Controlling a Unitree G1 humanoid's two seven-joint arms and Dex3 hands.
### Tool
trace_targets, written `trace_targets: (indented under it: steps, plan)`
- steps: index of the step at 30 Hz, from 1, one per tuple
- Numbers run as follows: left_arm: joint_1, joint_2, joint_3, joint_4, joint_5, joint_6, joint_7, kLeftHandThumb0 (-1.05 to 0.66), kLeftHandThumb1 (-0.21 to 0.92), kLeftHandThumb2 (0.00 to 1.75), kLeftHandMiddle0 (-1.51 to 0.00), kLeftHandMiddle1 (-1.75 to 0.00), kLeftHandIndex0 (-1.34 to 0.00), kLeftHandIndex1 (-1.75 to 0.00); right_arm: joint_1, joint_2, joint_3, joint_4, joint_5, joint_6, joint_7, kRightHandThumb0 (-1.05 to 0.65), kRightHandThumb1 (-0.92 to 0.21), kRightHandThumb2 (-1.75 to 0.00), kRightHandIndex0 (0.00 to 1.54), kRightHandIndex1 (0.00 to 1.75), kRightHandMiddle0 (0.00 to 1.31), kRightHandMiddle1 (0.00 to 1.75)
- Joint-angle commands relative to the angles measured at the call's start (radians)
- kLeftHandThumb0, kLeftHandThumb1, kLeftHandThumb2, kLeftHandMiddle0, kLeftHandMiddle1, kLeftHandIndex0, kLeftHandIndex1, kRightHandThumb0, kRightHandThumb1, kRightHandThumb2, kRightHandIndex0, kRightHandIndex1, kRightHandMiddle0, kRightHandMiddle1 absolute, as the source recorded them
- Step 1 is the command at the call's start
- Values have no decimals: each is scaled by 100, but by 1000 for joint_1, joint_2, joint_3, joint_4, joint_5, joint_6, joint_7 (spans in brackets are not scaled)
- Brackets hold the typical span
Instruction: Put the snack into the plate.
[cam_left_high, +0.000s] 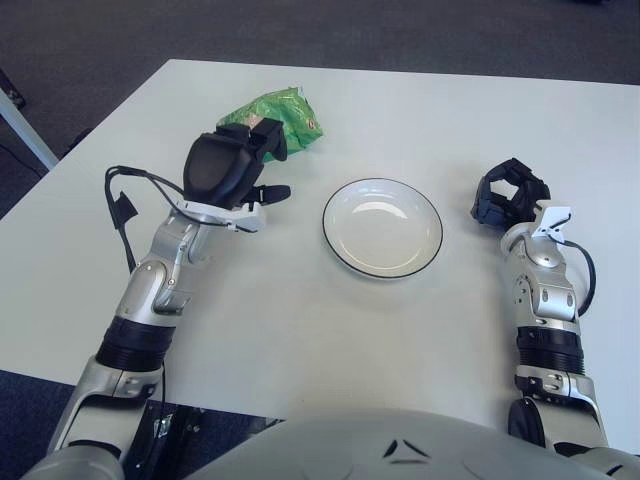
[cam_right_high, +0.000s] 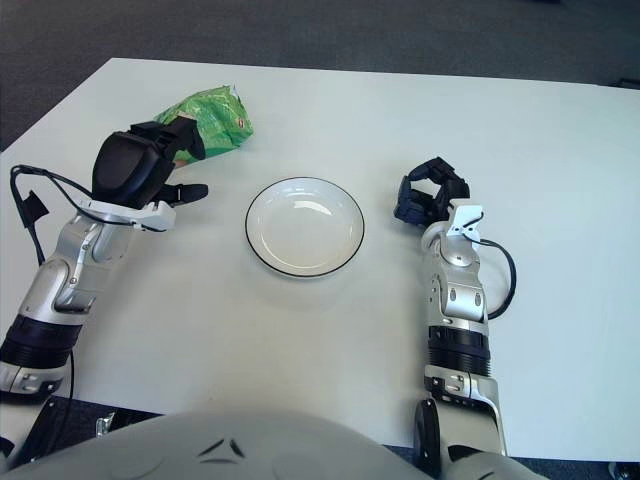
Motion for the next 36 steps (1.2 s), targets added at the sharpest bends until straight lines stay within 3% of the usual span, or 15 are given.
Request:
trace_targets:
  steps: [1,6,7,11,17,19,23,31,36]
  plan:
    - [-59,20,17,32,1,21,-5,-37,77,71,-41,-141,-31,-172,46,8,2,62,-6,42,5,-50,-27,-137,127,175,65,175]
    - [-108,26,8,64,13,36,5,-36,89,54,-31,-128,-22,-173,42,8,1,74,-7,37,5,-50,-27,-137,127,175,65,175]
    - [-132,30,2,85,17,38,3,-44,84,62,-28,-126,-14,-159,42,8,1,76,-8,36,5,-50,-27,-137,127,175,65,175]
    - [-186,37,-14,149,17,38,7,-57,75,77,-17,-114,-3,-122,42,9,2,82,-8,29,5,-50,-27,-138,128,175,65,175]
    - [-243,31,-43,230,24,54,8,-62,73,78,-8,-90,0,-95,42,7,1,87,-2,22,14,-50,-27,-138,128,175,65,175]
    - [-265,27,-59,265,35,68,6,-66,77,72,-4,-68,0,-78,42,7,0,87,1,20,17,-50,-27,-138,128,175,66,175]
    - [-306,23,-86,346,49,81,22,-75,87,61,-2,-42,0,-59,44,9,1,85,-1,20,17,-50,-27,-138,128,175,65,175]
    - [-457,19,-152,624,54,72,91,-95,92,68,0,-16,0,-34,47,12,3,87,-8,18,11,-50,-27,-137,128,175,65,175]
    - [-520,14,-186,708,48,76,85,-103,92,77,0,-6,0,-24,46,13,2,86,-4,22,10,-50,-27,-137,128,175,65,175]
